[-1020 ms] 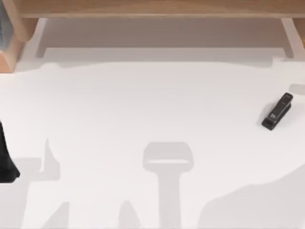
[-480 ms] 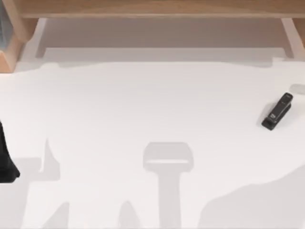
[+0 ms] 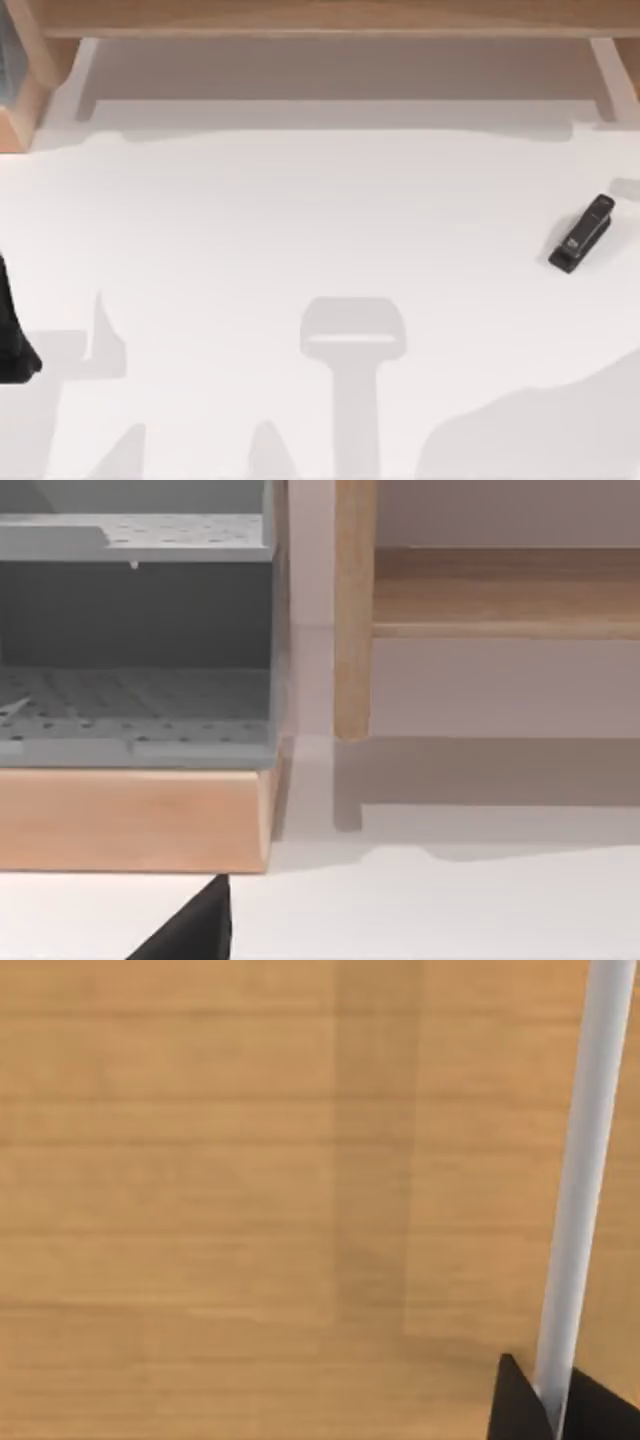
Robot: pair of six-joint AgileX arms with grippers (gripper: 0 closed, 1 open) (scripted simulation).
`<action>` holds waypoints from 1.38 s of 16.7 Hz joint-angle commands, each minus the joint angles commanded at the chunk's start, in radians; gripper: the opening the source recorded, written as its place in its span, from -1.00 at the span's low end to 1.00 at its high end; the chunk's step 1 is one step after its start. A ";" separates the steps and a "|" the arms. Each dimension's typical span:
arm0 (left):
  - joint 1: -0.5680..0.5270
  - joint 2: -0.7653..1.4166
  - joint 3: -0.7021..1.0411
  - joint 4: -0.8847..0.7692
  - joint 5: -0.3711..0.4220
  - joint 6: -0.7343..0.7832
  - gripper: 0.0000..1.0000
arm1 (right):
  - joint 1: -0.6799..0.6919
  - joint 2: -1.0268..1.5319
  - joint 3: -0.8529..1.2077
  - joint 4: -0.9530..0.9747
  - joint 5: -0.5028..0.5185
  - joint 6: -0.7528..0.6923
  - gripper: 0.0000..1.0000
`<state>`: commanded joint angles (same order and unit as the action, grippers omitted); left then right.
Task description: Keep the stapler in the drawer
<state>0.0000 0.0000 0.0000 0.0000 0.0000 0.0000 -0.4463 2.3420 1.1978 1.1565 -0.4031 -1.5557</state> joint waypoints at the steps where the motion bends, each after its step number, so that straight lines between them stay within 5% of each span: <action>1: 0.000 0.000 0.000 0.000 0.000 0.000 1.00 | -0.007 -0.014 -0.022 0.016 -0.006 0.001 -1.00; 23: 0.000 0.000 0.000 0.000 0.000 0.000 1.00 | -0.143 -0.207 -0.503 0.284 -0.150 0.003 -1.00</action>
<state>0.0000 0.0000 0.0000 0.0000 0.0000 0.0000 -0.5894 2.1349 0.6946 1.4405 -0.5531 -1.5530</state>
